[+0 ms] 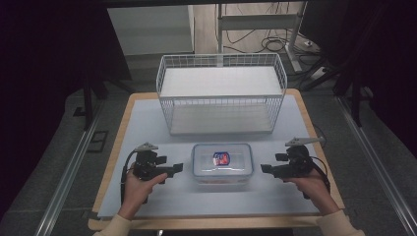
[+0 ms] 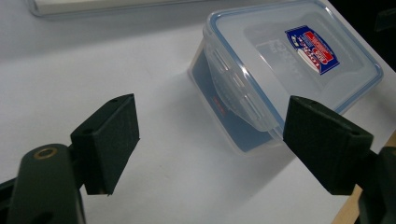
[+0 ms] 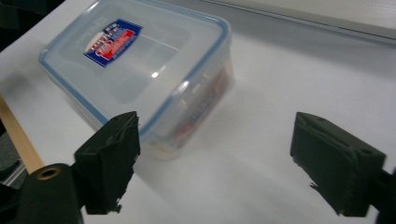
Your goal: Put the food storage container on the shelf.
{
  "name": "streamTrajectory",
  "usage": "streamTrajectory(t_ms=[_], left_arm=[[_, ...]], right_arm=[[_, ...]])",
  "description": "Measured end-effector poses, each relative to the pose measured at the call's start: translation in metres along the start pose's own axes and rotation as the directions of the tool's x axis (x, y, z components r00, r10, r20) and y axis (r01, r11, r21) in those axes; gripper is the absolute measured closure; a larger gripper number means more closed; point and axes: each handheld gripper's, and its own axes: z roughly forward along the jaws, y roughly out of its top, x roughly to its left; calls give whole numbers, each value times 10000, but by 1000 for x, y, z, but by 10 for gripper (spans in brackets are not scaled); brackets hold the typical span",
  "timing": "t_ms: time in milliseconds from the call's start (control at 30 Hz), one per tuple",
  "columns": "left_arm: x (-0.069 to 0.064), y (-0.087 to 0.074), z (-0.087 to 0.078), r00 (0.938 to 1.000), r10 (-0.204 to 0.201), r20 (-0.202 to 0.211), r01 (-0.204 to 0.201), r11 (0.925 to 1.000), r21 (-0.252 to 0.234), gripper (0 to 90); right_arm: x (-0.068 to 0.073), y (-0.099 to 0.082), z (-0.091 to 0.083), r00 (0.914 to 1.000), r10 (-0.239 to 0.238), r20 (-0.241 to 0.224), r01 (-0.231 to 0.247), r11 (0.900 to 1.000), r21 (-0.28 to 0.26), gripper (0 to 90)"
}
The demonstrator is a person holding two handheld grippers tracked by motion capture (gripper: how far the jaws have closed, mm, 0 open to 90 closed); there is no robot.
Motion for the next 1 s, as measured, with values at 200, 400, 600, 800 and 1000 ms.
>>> streamTrajectory(t_ms=[200, 400, 600, 800, 1000], left_arm=[[3, 6, 11, 9986, -400, 355, 393, 9990, 192, 183], [0, 16, 35, 9916, -859, 969, 812, 9954, 516, 179], [-4, 18, 42, 9909, -808, 1081, 743, 9952, 630, 180], [-6, 18, 48, 9857, -1013, 1343, 894, 9917, 921, 178], [-7, 20, 60, 9729, -1354, 1875, 1132, 9857, 1246, 175]], right_arm=[[2, 7, 11, 9987, 284, -422, -280, 9996, 88, 137], [2, 18, 26, 9937, 588, -953, -576, 9982, 152, 133], [5, 19, 30, 9940, 475, -989, -450, 9986, 269, 130], [2, 17, 27, 9942, 583, -906, -562, 9981, 255, 130], [3, 16, 29, 9942, 545, -923, -518, 9982, 310, 130]])
